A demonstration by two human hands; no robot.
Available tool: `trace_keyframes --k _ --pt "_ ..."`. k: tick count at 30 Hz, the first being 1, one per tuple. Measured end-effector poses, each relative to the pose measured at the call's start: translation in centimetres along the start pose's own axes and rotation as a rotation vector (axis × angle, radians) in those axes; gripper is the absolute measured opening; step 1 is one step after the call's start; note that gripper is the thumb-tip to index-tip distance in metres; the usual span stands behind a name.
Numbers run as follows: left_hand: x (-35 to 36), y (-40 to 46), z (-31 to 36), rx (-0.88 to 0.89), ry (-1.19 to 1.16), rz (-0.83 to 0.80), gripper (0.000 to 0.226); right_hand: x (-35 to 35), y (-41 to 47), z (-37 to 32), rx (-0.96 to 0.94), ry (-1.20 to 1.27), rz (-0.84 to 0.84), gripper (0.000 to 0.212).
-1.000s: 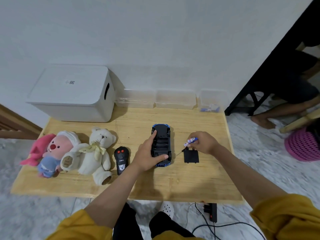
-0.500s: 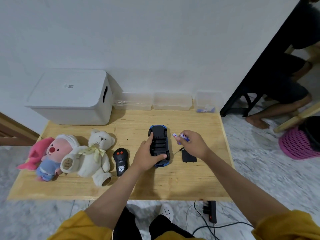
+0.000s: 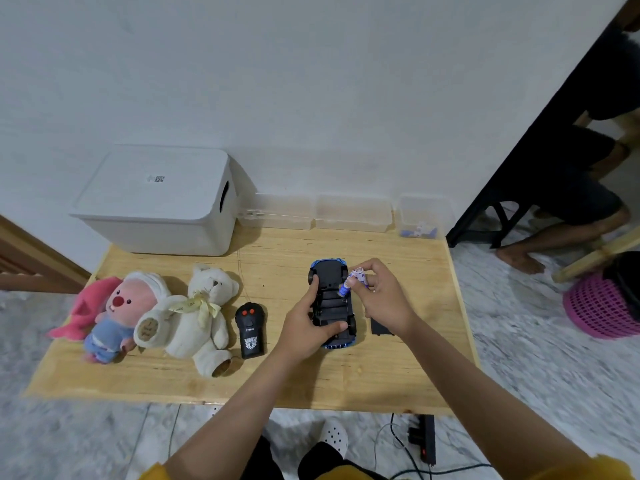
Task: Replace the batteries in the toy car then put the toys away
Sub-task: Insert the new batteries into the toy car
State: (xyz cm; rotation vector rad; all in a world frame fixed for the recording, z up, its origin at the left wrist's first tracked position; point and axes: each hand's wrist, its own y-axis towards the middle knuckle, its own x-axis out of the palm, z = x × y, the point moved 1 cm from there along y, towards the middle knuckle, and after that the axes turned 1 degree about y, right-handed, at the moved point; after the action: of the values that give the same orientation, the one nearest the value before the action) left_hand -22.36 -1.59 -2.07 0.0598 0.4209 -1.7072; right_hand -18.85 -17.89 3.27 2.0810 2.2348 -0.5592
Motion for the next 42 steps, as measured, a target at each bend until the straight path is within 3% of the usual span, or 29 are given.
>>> trace_keyframes --k 4,13,24,42 --pt "0.3 -0.4 0.5 0.016 -0.055 -0.018 0.097 0.5 -0.2 -0.1 -0.070 -0.087 0.129 0.023" --pt "0.2 -0.5 0.9 -0.024 -0.260 0.055 0.103 1.2 -0.2 -0.6 -0.100 -0.128 0.231 0.013" --pt "-0.5 -0.8 2.7 -0.015 -0.245 0.004 0.106 1.5 0.2 -1.6 -0.113 -0.150 0.287 0.011" --pt "-1.7 -1.0 3.4 0.030 -0.142 0.044 0.110 2.7 0.3 -2.4 -0.177 -0.224 0.183 0.016"
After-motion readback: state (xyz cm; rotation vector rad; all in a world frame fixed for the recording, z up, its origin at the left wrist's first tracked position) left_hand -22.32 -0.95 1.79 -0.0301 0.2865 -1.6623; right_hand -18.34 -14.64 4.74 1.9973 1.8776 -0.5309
